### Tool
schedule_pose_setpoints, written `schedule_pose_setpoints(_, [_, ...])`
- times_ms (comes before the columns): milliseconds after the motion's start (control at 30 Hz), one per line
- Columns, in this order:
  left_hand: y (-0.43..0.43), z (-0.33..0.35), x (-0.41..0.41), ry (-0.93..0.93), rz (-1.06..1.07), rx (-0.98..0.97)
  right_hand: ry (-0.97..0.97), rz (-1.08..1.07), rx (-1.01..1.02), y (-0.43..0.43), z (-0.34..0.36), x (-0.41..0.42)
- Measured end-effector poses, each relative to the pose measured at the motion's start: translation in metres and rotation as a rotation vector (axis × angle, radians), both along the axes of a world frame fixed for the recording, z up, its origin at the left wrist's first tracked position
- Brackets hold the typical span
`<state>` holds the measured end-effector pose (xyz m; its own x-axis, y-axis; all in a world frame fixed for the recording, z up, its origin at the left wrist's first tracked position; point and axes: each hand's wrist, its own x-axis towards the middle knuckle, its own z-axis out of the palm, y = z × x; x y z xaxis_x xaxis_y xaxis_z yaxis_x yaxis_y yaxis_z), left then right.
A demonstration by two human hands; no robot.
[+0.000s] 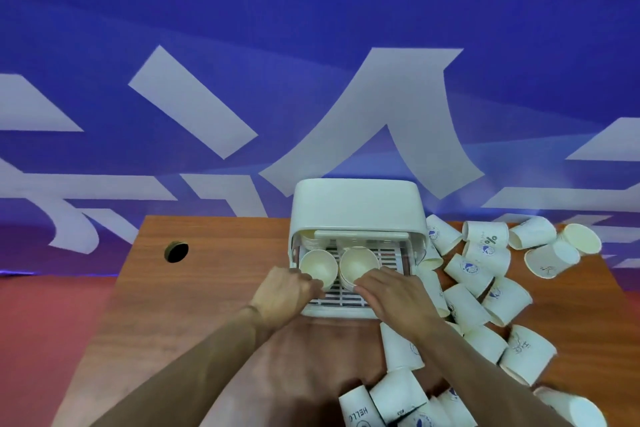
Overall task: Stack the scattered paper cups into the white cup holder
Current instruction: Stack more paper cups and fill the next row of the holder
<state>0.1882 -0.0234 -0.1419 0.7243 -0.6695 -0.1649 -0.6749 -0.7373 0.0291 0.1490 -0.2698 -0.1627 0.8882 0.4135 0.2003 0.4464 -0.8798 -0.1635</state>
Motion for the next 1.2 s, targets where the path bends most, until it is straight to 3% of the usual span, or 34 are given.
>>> schedule_pose_setpoints(233, [-0.004, -0.019, 0.010, 0.076, 0.104, -0.026, 0.242, -0.091, 0.106, 0.009, -0.023, 0.011])
schedule_pose_setpoints(600, [-0.010, -0.023, 0.015, 0.039, 0.101, -0.030, 0.170, -0.133, 0.124, 0.015, -0.028, 0.009])
schedule_pose_setpoints(1000, [-0.022, -0.013, 0.006, 0.009, 0.202, 0.099, 0.213, -0.180, -0.160, 0.023, -0.018, 0.005])
schedule_pose_setpoints(1200, [-0.029, 0.014, -0.017, -0.168, 0.205, 0.001, 0.071, -0.224, -0.010, -0.008, 0.003, -0.027])
